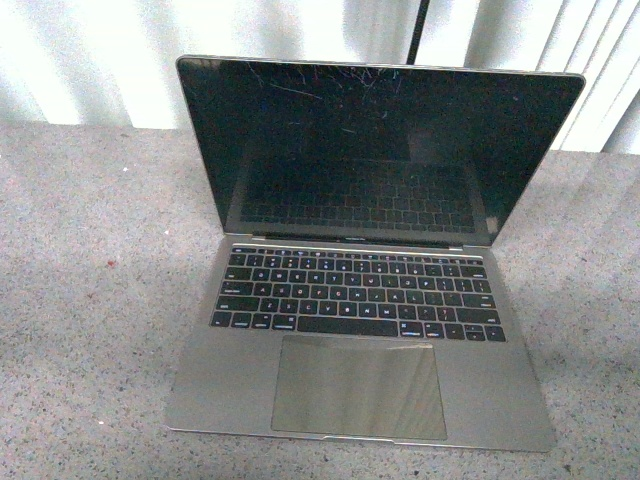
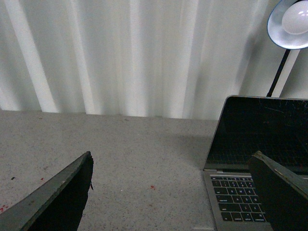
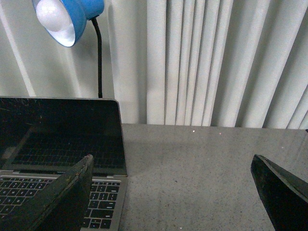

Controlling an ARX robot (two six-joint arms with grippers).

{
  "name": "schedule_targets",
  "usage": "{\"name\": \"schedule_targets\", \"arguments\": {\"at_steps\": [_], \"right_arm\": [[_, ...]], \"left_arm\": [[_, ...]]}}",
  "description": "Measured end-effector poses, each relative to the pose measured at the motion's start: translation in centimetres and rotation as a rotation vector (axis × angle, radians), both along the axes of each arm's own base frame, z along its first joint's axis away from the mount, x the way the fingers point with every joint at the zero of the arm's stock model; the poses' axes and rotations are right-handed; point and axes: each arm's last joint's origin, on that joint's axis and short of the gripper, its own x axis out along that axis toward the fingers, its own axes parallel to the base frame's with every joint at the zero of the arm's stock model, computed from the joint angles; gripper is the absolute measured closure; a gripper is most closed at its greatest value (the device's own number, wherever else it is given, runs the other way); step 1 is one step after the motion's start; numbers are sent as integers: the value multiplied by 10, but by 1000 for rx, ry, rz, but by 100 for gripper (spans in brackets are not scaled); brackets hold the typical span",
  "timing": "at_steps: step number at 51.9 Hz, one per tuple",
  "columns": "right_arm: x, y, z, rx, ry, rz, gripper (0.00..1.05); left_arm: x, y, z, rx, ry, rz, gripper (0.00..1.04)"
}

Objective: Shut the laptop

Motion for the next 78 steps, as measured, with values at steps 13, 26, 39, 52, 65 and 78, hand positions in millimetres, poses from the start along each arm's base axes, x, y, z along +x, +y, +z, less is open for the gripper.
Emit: {"name": "schedule_targets", "arguments": {"at_steps": [13,26,39,52,65,78], "right_arm": [[0,0,0,0,0,0,7],[0,0,0,0,0,0,7],[0,0,0,0,0,0,7],[0,0,0,0,0,0,7],[0,0,0,0,0,0,7],[13,-4,11,15,278,88,7]], "left_arm": [[0,0,0,0,0,0,7],[0,0,0,0,0,0,7],[0,0,0,0,0,0,7],[0,0,0,0,0,0,7],[0,0,0,0,0,0,7],[17,-5,4,-176,70,-48,7]]}}
